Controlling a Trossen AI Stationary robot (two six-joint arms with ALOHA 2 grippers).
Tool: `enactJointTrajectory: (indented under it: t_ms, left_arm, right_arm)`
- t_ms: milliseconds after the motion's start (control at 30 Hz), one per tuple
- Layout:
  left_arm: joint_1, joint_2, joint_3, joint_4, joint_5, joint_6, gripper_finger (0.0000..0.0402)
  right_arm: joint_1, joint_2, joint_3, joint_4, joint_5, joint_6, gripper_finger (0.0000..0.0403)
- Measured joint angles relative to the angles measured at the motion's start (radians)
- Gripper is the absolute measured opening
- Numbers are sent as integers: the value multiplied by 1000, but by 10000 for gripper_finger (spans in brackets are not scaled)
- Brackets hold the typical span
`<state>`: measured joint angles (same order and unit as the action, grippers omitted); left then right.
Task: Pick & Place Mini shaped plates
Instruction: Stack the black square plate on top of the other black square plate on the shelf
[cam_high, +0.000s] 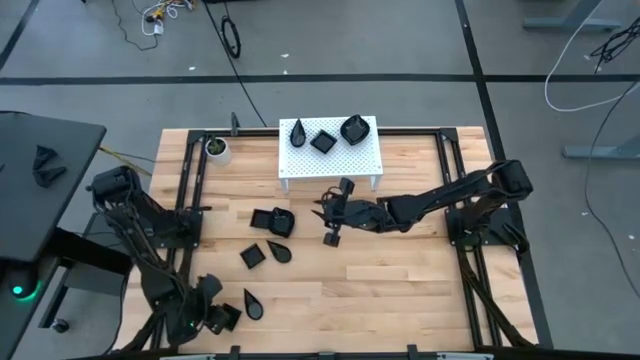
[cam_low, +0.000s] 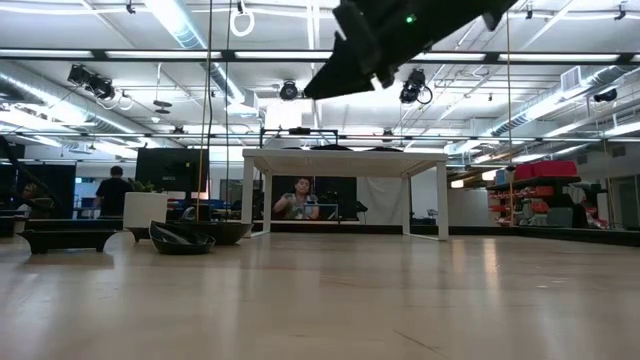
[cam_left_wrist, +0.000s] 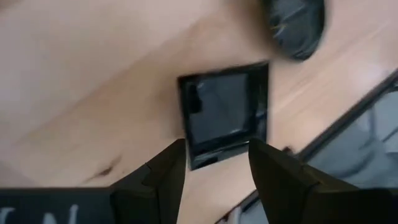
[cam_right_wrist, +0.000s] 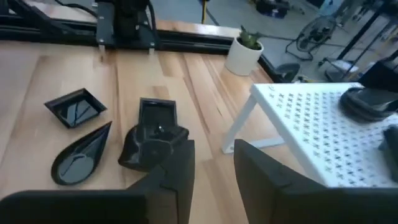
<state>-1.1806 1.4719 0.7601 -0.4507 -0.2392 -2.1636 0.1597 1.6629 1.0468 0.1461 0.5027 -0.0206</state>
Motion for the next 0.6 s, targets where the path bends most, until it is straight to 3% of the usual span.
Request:
enactJointTrajectory:
  t_ms: [300, 600]
  left_arm:
    - [37, 62, -3, -21, 14, 25, 169]
    - [87, 93, -3, -23, 16, 145, 63]
  right_arm:
    - [60, -63, -1, -55, 75, -18, 115]
    - [123, -76, -1, -119, 186, -7, 115]
